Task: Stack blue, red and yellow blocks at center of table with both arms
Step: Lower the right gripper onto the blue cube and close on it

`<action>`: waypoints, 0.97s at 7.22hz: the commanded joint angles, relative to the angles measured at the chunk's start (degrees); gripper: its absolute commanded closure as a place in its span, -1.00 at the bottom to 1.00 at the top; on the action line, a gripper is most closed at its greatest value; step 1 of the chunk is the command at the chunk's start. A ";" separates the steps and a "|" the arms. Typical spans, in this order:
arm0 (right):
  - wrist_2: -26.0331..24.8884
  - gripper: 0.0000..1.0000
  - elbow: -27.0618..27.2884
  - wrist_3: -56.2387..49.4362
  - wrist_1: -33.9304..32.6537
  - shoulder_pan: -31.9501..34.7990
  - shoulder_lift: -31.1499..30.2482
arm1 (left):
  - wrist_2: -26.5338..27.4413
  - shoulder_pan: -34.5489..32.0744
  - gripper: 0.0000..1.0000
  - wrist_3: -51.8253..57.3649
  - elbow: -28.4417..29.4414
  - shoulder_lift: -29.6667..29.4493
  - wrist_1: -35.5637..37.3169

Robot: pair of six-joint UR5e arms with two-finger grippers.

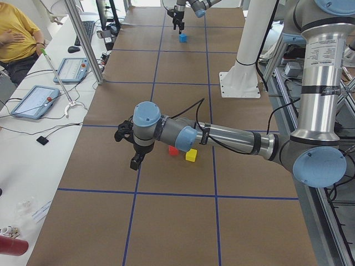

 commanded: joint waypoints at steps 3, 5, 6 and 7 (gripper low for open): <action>-1.51 -0.79 0.50 3.29 0.09 -5.58 -2.59 | -0.89 0.01 -1.00 0.00 0.12 0.34 0.00; -1.17 0.93 0.32 3.20 -0.18 -6.39 -2.42 | -0.89 0.01 -1.00 0.09 0.12 0.51 0.00; 0.14 1.00 0.75 3.03 -1.40 -6.47 -1.90 | -0.97 0.01 -1.00 0.09 0.03 0.69 -0.09; 3.03 1.00 1.02 3.11 -3.76 -4.13 0.28 | -0.98 0.01 -1.00 0.09 0.03 0.69 -0.09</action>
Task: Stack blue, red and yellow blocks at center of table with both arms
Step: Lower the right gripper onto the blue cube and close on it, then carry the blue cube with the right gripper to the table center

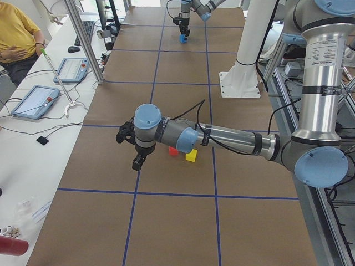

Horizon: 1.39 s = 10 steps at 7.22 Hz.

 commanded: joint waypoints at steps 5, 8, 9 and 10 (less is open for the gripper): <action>2.01 1.00 5.11 12.34 -44.33 -1.40 35.94 | -1.17 0.00 -1.00 0.01 0.05 0.07 -0.03; -6.15 1.00 -11.09 31.67 -44.82 -10.81 57.21 | -1.09 0.00 -1.00 0.01 0.14 0.07 -0.03; -8.53 1.00 -15.68 35.38 -44.56 -13.97 61.29 | -1.09 0.00 -1.00 0.01 0.14 -0.01 -0.03; -10.47 1.00 -17.38 38.21 -43.34 -16.44 62.20 | -1.00 0.00 -1.00 -0.08 0.40 -0.10 -0.03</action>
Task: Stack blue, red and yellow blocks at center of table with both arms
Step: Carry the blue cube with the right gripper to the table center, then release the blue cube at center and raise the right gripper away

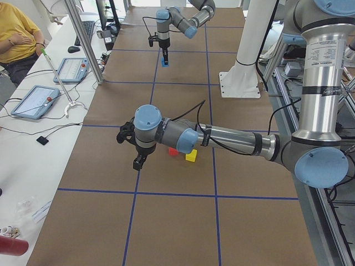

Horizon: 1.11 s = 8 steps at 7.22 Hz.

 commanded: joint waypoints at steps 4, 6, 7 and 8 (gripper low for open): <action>-6.80 -0.37 -10.13 10.25 10.46 -7.49 2.85 | 0.08 0.17 -1.00 -0.07 0.82 -0.62 0.00; -6.80 -0.98 -10.05 10.34 10.28 -7.49 2.42 | 0.08 0.35 -1.00 -0.07 0.82 -0.62 0.00; -6.71 -0.99 -9.26 10.34 10.11 -6.97 2.33 | -0.01 0.35 -1.00 -0.07 0.82 -0.54 0.00; -6.62 -0.99 -7.78 9.99 7.85 -4.88 2.32 | -0.01 0.35 -1.00 -0.07 0.99 -0.62 0.00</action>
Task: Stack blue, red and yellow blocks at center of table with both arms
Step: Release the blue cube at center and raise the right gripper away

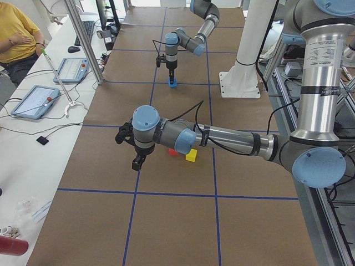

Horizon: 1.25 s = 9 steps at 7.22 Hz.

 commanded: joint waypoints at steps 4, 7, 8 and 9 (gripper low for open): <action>7.78 -1.00 12.12 -20.06 -7.65 19.15 -8.11 | 0.05 3.60 -1.00 -2.87 0.29 0.50 -6.94; 16.87 -1.00 14.45 -45.71 -7.56 33.93 -18.93 | 0.84 11.52 -1.00 -23.73 -0.15 0.85 -13.32; 18.10 -1.00 14.45 -54.85 -7.22 36.93 -23.06 | 2.84 14.85 -1.00 -31.13 -0.15 1.98 -16.84; 20.37 -1.00 14.45 -62.77 -7.04 39.92 -26.14 | 6.35 19.49 -1.00 -39.47 -0.15 2.69 -20.62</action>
